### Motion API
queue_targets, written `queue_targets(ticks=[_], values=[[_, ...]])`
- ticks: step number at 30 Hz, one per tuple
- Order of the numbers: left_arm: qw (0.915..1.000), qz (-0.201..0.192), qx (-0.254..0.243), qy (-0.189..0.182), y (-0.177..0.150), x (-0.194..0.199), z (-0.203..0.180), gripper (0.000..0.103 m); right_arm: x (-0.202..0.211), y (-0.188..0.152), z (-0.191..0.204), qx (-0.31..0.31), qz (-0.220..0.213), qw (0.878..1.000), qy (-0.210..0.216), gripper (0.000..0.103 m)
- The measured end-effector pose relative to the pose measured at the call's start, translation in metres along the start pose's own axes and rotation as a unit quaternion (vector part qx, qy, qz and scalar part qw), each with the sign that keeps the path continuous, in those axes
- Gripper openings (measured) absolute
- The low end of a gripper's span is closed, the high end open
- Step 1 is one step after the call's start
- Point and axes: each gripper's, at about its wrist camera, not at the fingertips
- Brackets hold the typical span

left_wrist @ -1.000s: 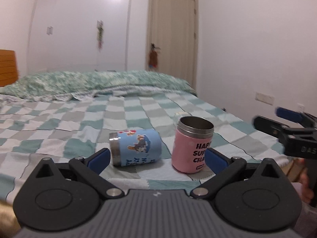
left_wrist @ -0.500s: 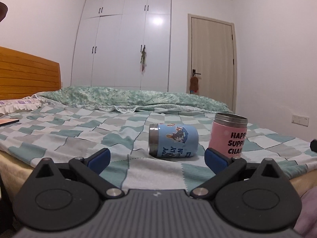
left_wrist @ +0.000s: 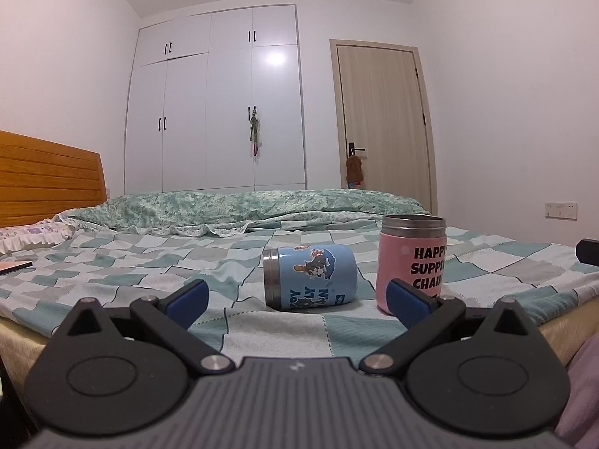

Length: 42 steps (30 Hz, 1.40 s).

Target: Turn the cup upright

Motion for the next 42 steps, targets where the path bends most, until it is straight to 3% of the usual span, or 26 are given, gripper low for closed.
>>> queue_targets(ticks=[42], values=[[0.9999, -0.013, 0.0, -0.003, -0.0011, 0.0023, 0.0034, 0.103, 0.0005, -0.0007, 0.0027, 0.003, 0.001, 1.0, 0.002, 0.103]])
Point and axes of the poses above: each gripper's, at about its wrist camera, not at the fingertips, and x roughly against the way its jaws point, z to its left, y to its top, and after that the axes turned 13 degrees about y, right-handed
